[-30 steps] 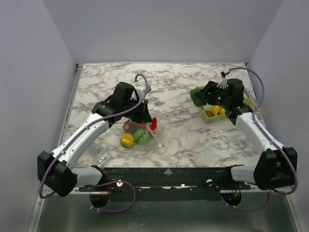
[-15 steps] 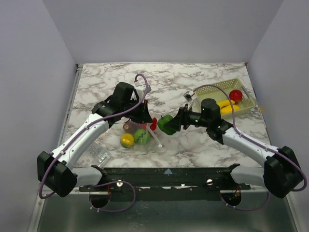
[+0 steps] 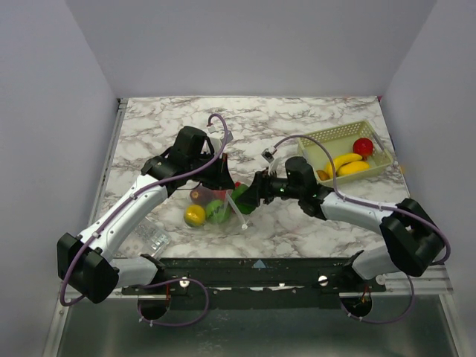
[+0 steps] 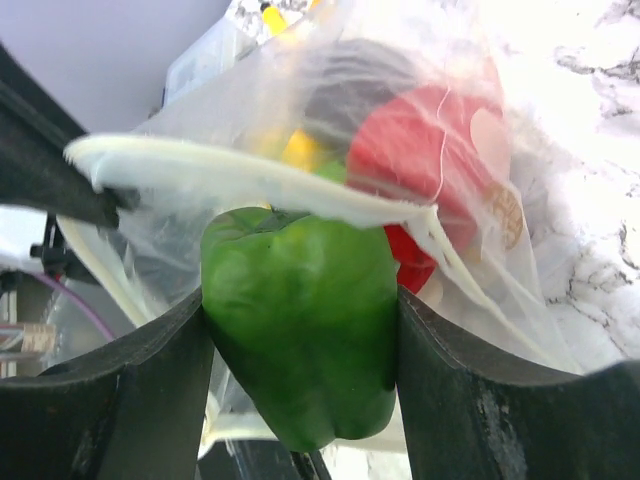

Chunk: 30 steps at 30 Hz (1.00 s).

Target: Place the food in the zip-top bag and seal the zipper

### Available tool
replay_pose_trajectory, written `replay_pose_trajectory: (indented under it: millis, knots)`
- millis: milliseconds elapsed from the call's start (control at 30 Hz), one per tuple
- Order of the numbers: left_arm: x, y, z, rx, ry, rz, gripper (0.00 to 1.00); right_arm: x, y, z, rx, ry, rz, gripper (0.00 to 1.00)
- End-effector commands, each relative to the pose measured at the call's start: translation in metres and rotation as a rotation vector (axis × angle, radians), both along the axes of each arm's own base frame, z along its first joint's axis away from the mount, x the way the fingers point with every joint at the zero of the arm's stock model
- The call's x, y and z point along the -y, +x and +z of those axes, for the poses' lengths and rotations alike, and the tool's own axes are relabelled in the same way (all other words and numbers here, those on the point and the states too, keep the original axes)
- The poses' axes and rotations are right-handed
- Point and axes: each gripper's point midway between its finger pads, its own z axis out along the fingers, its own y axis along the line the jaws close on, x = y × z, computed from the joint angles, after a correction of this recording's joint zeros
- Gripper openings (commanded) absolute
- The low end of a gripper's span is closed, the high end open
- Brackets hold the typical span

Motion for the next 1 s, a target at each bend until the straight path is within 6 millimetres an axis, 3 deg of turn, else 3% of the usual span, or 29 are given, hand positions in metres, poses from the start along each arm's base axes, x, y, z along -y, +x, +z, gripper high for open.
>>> replay_pose_trajectory:
  millis: [0, 200, 367, 700, 867, 967]
  knots:
    - [0.004, -0.003, 0.007, 0.003, -0.038, -0.021, 0.00, -0.020, 0.027, 0.027, 0.034, 0.147, -0.154, 0.49]
    - [0.003, -0.002, 0.008, 0.012, -0.037, -0.017, 0.00, -0.043, 0.032, 0.024, -0.042, 0.274, -0.238, 0.71]
    - [0.002, -0.003, 0.010, 0.020, -0.040, -0.017, 0.00, -0.045, 0.033, 0.021, -0.066, 0.274, -0.254, 0.86]
    - [0.002, -0.004, 0.011, 0.019, -0.045, -0.019, 0.00, -0.021, 0.025, -0.002, -0.063, 0.061, -0.284, 0.85]
    - [0.003, -0.004, 0.014, 0.025, -0.052, -0.020, 0.00, 0.008, 0.024, -0.002, -0.030, -0.063, -0.364, 0.85]
    - [0.003, -0.005, 0.013, 0.016, -0.055, -0.025, 0.00, 0.034, 0.035, 0.003, 0.023, -0.169, -0.470, 0.83]
